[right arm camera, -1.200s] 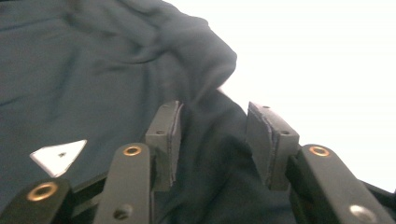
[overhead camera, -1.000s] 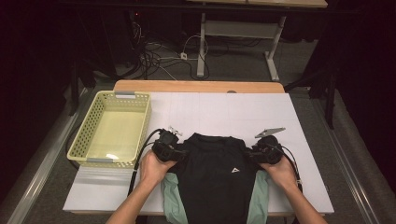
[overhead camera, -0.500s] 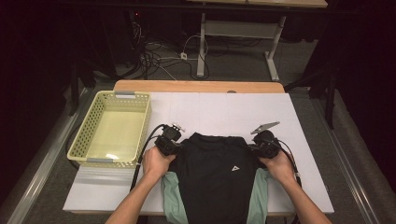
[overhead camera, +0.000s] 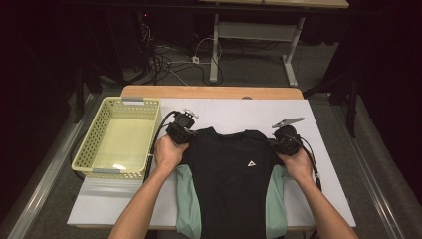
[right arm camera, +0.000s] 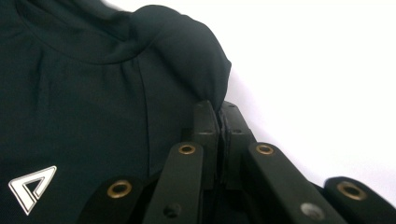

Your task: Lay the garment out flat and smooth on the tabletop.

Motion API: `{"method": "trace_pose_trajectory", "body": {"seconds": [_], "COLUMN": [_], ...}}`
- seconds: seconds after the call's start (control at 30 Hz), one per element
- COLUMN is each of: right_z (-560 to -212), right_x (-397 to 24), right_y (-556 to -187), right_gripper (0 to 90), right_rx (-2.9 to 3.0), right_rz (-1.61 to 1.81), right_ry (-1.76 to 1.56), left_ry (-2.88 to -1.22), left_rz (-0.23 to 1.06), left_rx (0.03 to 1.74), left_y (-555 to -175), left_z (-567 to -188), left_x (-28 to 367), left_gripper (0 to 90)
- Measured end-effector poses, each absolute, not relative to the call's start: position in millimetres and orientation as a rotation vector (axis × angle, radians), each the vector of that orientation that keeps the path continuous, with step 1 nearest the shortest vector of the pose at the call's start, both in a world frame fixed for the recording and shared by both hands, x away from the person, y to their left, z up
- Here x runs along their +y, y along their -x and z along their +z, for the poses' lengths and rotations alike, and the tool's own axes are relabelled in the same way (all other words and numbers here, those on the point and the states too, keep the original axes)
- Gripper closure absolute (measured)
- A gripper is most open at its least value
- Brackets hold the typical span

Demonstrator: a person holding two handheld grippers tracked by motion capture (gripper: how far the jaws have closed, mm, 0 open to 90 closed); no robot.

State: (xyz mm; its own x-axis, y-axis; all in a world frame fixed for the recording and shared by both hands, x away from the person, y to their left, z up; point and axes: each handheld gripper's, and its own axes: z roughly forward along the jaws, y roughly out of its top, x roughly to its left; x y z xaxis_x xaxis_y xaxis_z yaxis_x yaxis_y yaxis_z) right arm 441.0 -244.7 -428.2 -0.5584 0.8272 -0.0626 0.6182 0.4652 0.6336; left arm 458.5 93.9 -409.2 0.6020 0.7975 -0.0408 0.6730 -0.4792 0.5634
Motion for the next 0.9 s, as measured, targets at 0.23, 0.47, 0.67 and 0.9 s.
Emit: {"method": "trace_pose_trajectory", "body": {"seconds": [0.23, 0.47, 0.67, 0.9], "right_z": [-422, -419, -437, -431], "right_x": [-241, -241, -238, -251], "right_y": [-458, -470, -469, -439], "right_gripper": [87.9, 87.6, 78.0, 66.1], "right_rx": [2.304, 2.262, 2.315, 2.257], "right_rz": [0.776, 0.766, 0.767, 0.839], "right_ry": [-1.238, -1.271, -1.317, -1.273], "left_ry": [-2.283, -2.254, -2.249, -2.201], "left_rz": [0.376, 0.352, 0.298, 0.250], "left_rx": [1.160, 1.192, 1.180, 1.142], "left_y": [-475, -493, -487, -444], "left_z": [-398, -404, -421, -422], "left_x": [88, 87, 84, 94], "left_gripper": [87.0, 86.7, 68.7, 46.4]}}
